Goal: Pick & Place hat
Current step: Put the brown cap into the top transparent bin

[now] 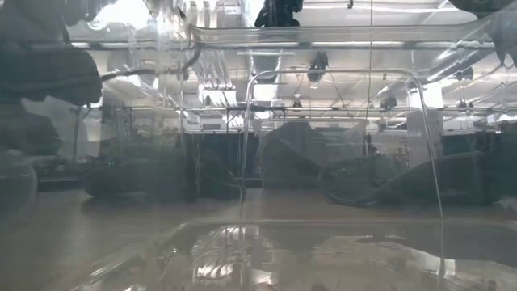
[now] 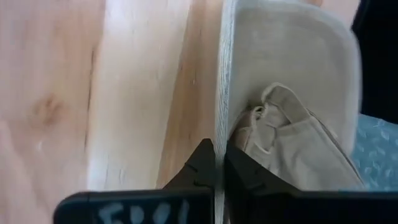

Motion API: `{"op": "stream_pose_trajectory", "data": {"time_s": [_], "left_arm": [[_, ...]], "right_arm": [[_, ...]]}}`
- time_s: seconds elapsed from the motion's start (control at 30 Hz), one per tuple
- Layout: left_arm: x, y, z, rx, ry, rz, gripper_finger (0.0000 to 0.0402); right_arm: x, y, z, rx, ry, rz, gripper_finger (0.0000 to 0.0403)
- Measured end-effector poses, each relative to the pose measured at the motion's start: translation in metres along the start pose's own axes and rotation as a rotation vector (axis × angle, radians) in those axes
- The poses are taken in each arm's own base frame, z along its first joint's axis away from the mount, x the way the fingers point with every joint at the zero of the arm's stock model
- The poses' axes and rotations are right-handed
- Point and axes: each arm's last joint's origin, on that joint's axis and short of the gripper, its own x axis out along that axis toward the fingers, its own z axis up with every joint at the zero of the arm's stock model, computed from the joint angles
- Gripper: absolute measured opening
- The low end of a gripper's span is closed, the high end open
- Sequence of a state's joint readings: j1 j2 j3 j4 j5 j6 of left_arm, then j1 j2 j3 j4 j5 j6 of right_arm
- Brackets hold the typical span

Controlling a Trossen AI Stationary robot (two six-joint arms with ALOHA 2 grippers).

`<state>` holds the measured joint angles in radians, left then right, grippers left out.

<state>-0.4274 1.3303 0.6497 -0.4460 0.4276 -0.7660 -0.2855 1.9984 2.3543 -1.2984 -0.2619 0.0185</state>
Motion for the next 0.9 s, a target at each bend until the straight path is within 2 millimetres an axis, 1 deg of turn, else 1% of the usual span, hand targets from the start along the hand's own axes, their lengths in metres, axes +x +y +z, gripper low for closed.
{"op": "stream_pose_trajectory", "data": {"time_s": [0.27,0.37,0.67,0.83,0.9], "left_arm": [[-0.033,0.001,-0.020,-0.078,-0.038,0.042,0.0007],[-0.047,0.001,-0.026,-0.110,-0.101,0.049,0.0007],[-0.081,-0.002,-0.041,-0.173,-0.280,0.004,0.0007],[-0.100,-0.002,-0.048,-0.198,-0.372,0.050,0.0007],[-0.106,-0.001,-0.051,-0.214,-0.392,0.072,0.0007]], "right_arm": [[0.000,0.000,0.000,0.008,0.000,0.000,0.0141],[0.000,0.000,0.000,0.009,0.000,0.000,0.0145],[0.001,0.001,0.004,0.039,-0.040,0.006,0.0163],[0.002,0.005,0.010,0.107,-0.096,0.026,0.0181],[0.005,0.006,0.013,0.130,-0.112,0.064,0.0192]]}}
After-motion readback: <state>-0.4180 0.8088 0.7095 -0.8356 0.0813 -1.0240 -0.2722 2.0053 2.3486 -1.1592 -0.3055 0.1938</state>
